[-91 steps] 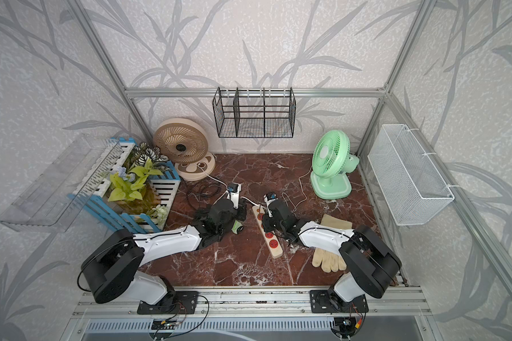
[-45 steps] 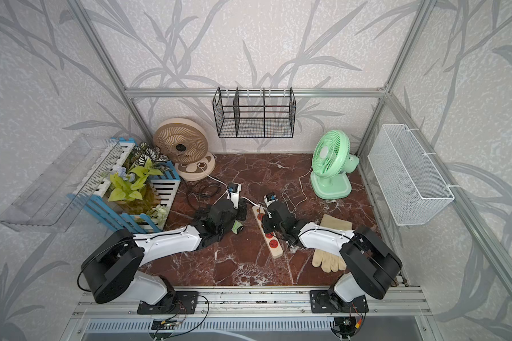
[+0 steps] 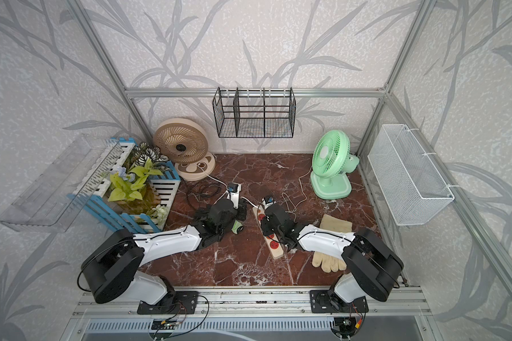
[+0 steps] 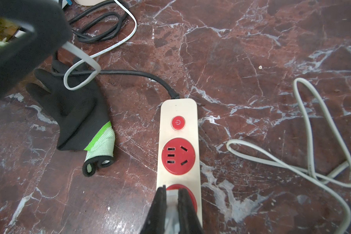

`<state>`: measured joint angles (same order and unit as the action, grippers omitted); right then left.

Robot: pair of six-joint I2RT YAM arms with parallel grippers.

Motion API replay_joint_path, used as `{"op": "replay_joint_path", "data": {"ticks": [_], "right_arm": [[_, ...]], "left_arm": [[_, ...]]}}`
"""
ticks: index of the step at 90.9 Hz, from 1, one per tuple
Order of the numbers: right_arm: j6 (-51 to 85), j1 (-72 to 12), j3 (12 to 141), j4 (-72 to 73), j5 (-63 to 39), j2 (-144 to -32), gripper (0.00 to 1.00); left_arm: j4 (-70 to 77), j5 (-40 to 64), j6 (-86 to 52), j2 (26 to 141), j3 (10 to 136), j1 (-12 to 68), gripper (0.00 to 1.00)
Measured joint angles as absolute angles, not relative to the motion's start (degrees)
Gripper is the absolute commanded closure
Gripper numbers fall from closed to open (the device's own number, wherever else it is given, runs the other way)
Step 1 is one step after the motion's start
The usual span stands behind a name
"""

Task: Plug the desk fan into the power strip
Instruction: Insert the plug into the socket.

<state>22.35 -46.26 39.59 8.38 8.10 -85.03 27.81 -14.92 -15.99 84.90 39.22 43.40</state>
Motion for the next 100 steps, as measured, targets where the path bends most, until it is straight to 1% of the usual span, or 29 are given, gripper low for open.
{"op": "replay_joint_path", "data": {"ticks": [35,63,100], "right_arm": [[21.54,-47.97,39.94,7.35,10.63,-85.56,1.0],[24.01,-51.62,40.93,6.22,17.37,-86.8,1.0],[25.93,-52.99,37.8,6.94,17.56,-85.41,1.0]], "left_arm": [[27.81,-14.98,-15.09,84.86,39.22,43.4,1.0],[27.88,-15.14,-15.0,84.88,39.22,43.4,1.0],[27.9,-15.11,-14.98,85.86,39.22,43.4,1.0]]}}
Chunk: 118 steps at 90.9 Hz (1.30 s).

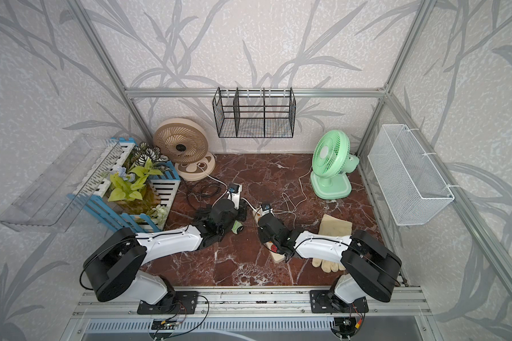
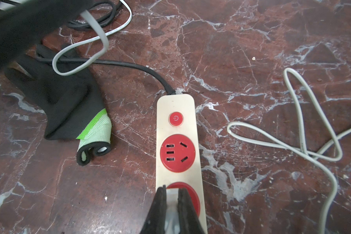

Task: Plug the desk fan into the power strip
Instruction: Insert the plug into the socket.

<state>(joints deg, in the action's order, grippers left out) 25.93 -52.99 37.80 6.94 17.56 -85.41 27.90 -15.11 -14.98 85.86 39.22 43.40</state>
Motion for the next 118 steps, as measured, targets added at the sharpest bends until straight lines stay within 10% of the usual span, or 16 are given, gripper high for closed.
{"op": "replay_joint_path", "data": {"ticks": [118], "right_arm": [[24.69,-47.62,45.32,-18.57,4.36,-83.37,0.64]], "left_arm": [[27.53,-13.43,-15.0,85.89,39.24,43.4,0.87]]}}
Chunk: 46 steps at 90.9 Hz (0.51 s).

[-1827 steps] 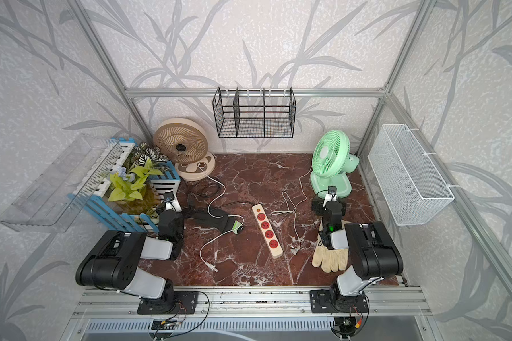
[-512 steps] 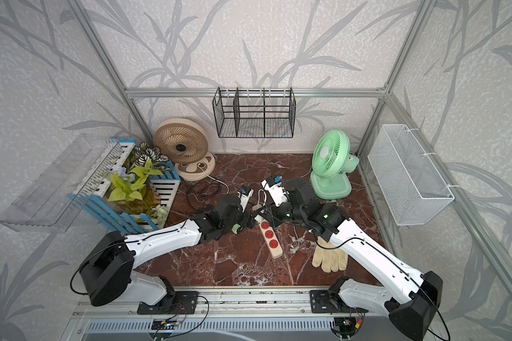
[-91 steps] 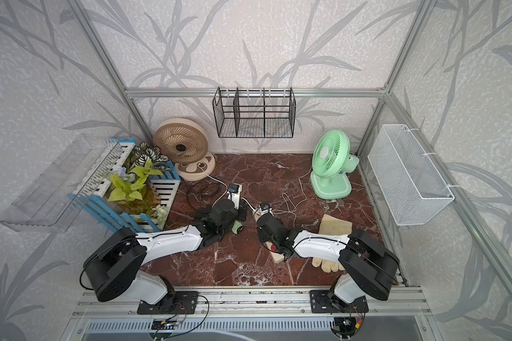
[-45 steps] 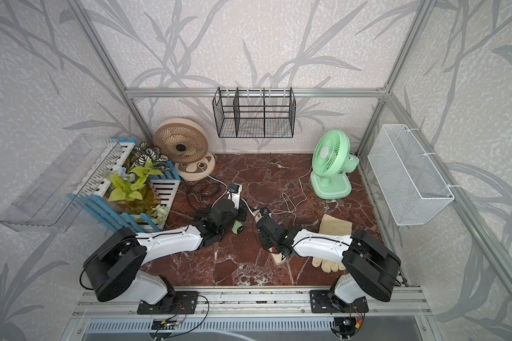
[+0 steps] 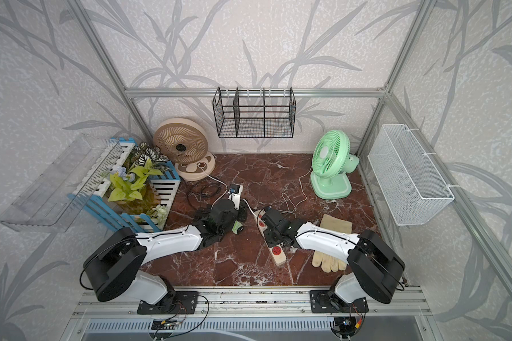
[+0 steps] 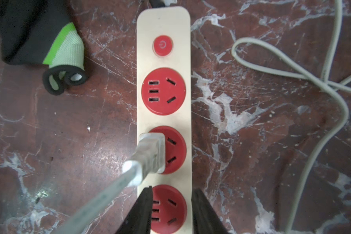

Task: Plug the desk fan into the power strip
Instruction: Insert the plug into the socket.

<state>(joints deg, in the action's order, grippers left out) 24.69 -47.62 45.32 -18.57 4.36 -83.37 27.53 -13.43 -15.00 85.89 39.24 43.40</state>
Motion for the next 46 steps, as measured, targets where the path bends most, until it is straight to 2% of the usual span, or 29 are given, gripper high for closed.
{"op": "replay_joint_path", "data": {"ticks": [36,46], "right_arm": [[21.56,-45.47,46.61,-15.49,-2.28,-83.13,0.64],[21.06,-45.47,46.81,-14.81,-2.7,-83.59,0.67]], "left_arm": [[26.33,-12.8,-15.03,88.38,40.91,43.4,0.86],[26.09,-12.38,-15.05,88.64,41.01,43.4,0.86]]}}
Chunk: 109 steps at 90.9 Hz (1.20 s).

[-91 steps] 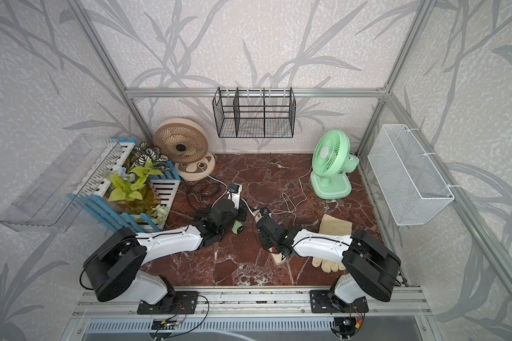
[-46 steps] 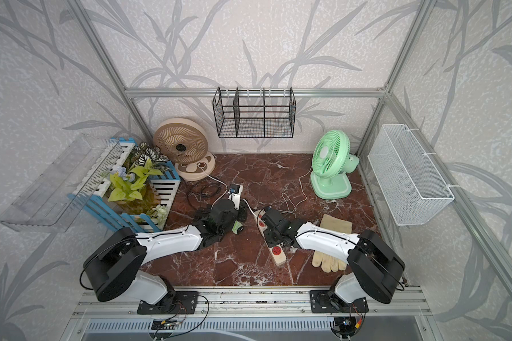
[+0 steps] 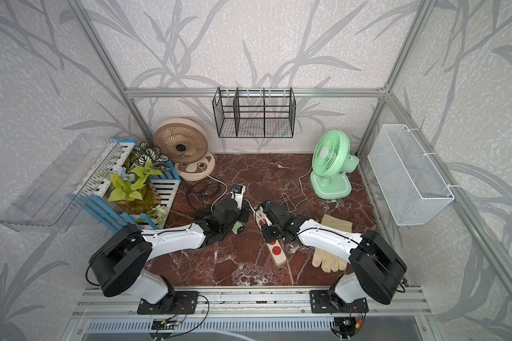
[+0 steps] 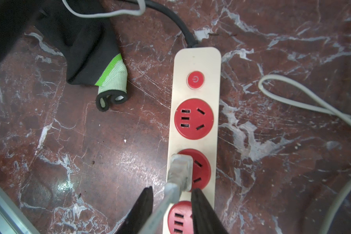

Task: Plug the desk fan into the power strip
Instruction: Insert the plug into the socket.

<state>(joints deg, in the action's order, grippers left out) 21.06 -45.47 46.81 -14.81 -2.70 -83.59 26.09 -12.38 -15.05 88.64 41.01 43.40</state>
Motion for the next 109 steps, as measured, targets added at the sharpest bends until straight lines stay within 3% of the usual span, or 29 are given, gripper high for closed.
{"op": "replay_joint_path", "data": {"ticks": [24,35,65,105,109], "right_arm": [[19.92,-45.47,48.99,-14.76,-2.02,-88.16,0.82],[19.77,-45.5,49.76,-14.87,-1.67,-88.9,1.0],[20.12,-49.95,51.9,-16.82,7.35,-91.57,1.0],[24.16,-49.87,49.32,-12.45,8.51,-91.53,1.0],[24.12,-49.76,49.36,-12.51,8.27,-91.02,0.93]], "left_arm": [[25.56,-12.05,-15.05,89.3,41.23,43.4,0.86],[25.28,-11.92,-15.05,89.3,41.23,43.4,0.86],[25.06,-11.9,-15.05,89.3,41.23,43.4,0.86],[24.53,-11.86,-15.07,89.3,41.43,43.4,0.83],[24.38,-11.81,-15.07,89.3,41.67,43.4,0.83]]}}
